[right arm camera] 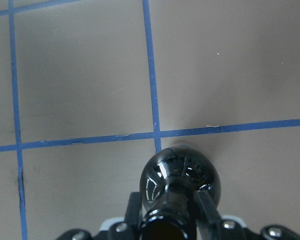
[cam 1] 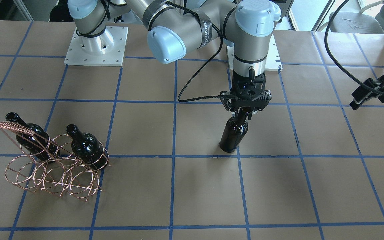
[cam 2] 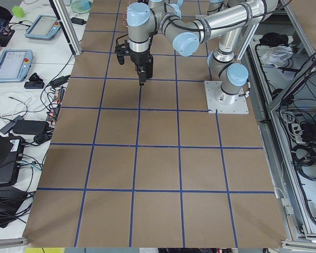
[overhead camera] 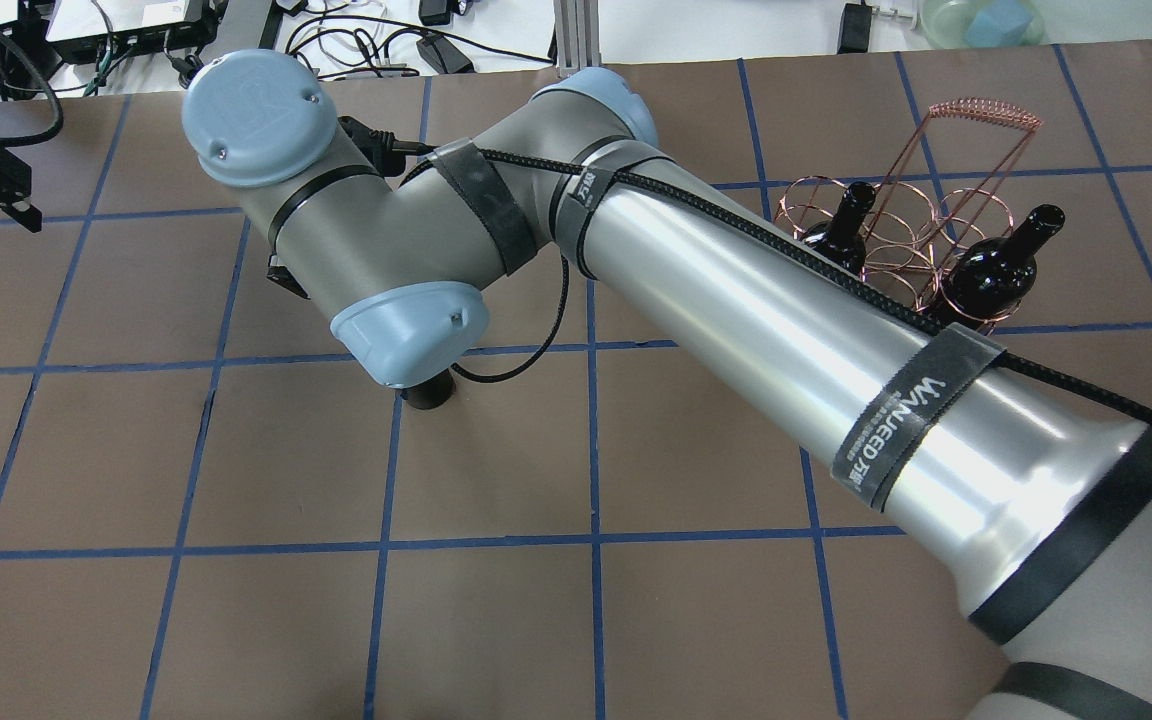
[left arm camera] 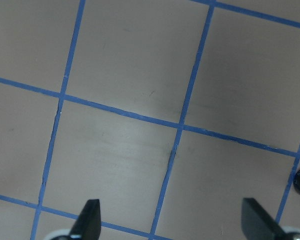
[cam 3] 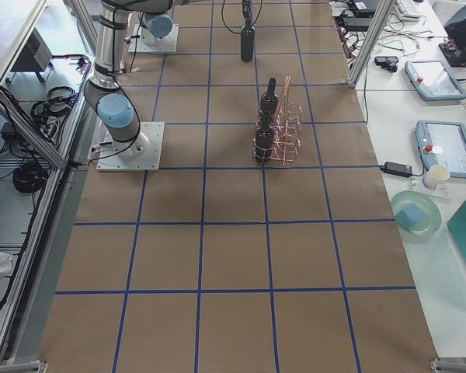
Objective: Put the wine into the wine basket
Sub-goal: 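Lift the dark bottle upward with the right gripper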
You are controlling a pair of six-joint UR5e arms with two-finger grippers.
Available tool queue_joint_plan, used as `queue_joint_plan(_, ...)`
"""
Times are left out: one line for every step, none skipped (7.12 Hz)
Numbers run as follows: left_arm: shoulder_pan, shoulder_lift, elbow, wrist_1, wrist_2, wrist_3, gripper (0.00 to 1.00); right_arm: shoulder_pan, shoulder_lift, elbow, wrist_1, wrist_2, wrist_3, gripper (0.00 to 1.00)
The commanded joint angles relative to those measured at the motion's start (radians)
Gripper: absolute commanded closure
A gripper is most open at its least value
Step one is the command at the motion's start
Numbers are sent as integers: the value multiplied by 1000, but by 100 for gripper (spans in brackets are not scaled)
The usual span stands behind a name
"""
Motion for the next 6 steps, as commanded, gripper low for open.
queue_joint_plan(0,0,0,0,-9,0,0,0,-1,3,0,2,0,85)
queue_joint_plan(-1,0,0,-2,-11,-2,0,0,-2,3,2,2,0,90)
queue_joint_plan(-2,2,0,-2,-11,-2,0,-3,-12,2,3,6,0,94)
queue_joint_plan(-5,3,0,-5,-11,-2,0,-18,-45,2,12,9,-1,96)
queue_joint_plan(-15,8,0,-11,-12,-3,0,-50,-91,2,50,14,-12,97)
queue_joint_plan(-18,14,0,-9,-14,-3,0,-70,-146,5,131,14,-64,100)
